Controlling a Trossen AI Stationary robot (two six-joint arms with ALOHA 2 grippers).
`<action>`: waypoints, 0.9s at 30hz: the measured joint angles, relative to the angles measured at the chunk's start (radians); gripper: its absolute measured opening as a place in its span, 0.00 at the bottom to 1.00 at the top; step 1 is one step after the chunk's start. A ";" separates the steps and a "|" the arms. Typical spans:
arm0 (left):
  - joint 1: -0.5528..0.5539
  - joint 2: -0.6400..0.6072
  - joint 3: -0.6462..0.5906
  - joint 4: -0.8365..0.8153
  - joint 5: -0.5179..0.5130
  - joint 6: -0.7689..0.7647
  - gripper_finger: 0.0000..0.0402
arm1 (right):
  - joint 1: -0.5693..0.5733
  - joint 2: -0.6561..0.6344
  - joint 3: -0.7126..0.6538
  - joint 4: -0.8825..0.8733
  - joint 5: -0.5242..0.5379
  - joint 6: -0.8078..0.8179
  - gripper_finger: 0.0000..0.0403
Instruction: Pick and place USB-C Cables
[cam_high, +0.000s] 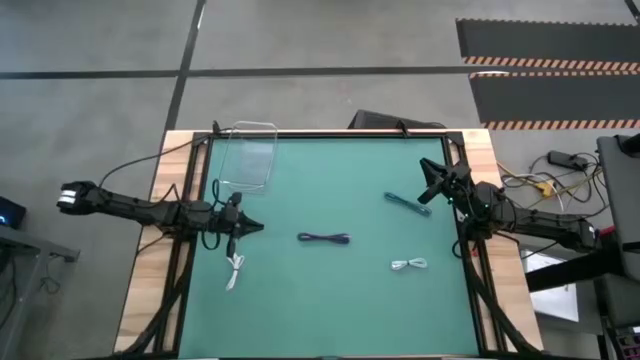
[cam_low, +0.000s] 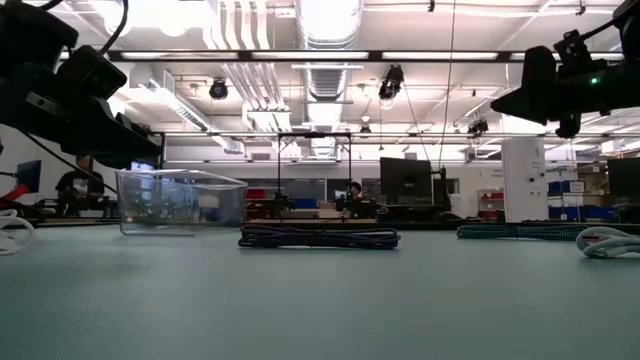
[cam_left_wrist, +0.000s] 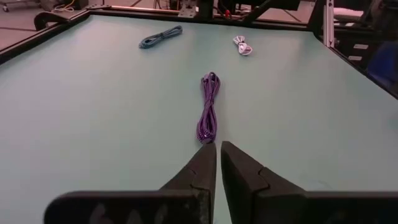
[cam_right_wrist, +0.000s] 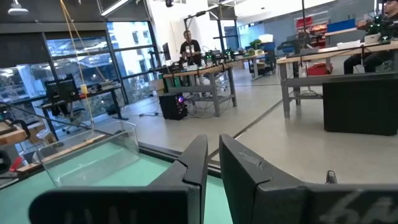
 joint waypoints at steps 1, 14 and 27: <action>0.000 0.000 0.000 0.000 0.000 0.000 0.02 | 0.000 0.000 0.000 0.000 0.000 0.000 0.08; 0.000 0.000 0.000 0.000 0.000 0.000 0.02 | 0.000 0.000 0.000 0.000 0.000 0.000 0.08; 0.000 0.000 0.000 0.000 0.000 0.000 0.02 | 0.000 0.000 0.000 0.000 0.000 0.000 0.08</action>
